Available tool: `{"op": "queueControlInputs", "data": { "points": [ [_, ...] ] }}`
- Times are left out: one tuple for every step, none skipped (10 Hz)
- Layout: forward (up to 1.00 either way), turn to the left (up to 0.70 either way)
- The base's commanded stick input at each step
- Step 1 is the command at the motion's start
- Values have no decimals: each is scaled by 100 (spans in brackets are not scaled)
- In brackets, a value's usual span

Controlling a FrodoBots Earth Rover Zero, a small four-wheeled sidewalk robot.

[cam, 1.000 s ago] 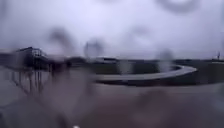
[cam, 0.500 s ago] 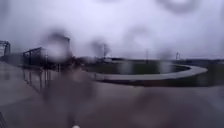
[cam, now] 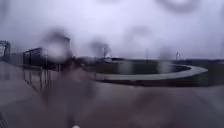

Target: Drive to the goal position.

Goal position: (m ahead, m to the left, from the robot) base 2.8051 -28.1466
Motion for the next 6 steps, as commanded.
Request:
{"op": "queueControlInputs", "data": {
  "points": [
    [0, -70],
    [0, -70],
    [0, -70],
    [0, -70],
    [0, -70],
    [0, -29]
  ]
}}
